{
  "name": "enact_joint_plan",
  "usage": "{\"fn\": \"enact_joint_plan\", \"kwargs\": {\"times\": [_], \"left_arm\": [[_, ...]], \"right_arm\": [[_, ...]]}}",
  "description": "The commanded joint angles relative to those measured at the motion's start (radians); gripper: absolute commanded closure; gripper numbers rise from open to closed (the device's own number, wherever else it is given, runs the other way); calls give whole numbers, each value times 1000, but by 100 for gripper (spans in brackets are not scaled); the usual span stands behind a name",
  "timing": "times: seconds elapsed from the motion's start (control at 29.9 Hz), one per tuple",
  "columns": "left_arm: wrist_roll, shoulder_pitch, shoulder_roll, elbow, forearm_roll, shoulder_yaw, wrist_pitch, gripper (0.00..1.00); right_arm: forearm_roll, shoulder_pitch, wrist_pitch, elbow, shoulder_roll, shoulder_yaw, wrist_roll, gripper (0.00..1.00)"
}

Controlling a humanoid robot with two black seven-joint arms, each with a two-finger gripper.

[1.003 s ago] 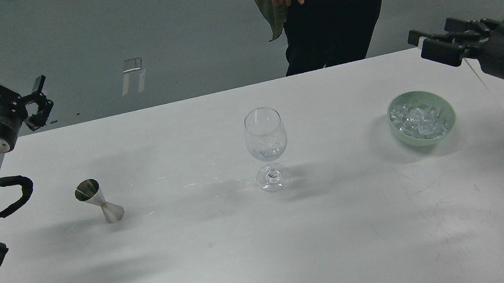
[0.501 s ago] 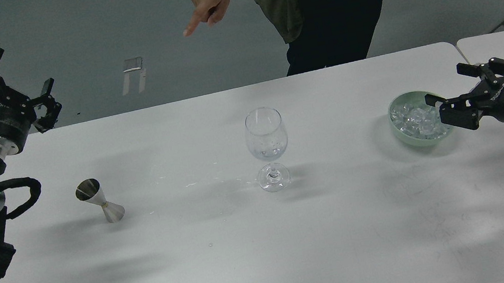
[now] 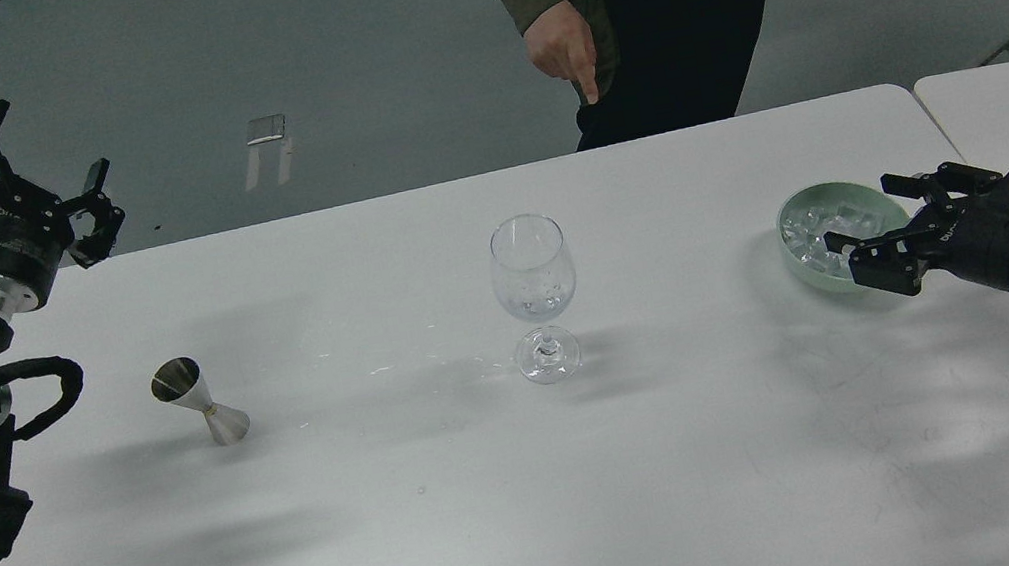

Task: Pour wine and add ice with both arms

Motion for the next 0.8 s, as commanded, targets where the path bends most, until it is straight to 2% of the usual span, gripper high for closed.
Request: {"fn": "enact_joint_plan", "kwargs": {"times": [0.0,0.07,0.1,0.13,0.27,0.4,0.77], "left_arm": [[0,0,0,0,0,0,0,2],[0,0,1,0,0,0,0,2],[0,0,1,0,0,0,0,2],[0,0,0,0,0,0,0,2],[0,0,0,0,0,0,0,2],[1,0,0,0,0,0,0,2],[0,0,1,0,0,0,0,2]], "right_arm": [[0,3,2,-19,20,-1,0,10],[0,6,2,-30,30,-6,0,17],[0,8,2,-33,34,-8,0,26],[0,8,5,-33,39,-8,0,29],[0,8,5,-36,40,-20,0,29],[0,8,9,-41,40,-27,-2,38],[0,8,13,-82,71,-29,0,40]]}}
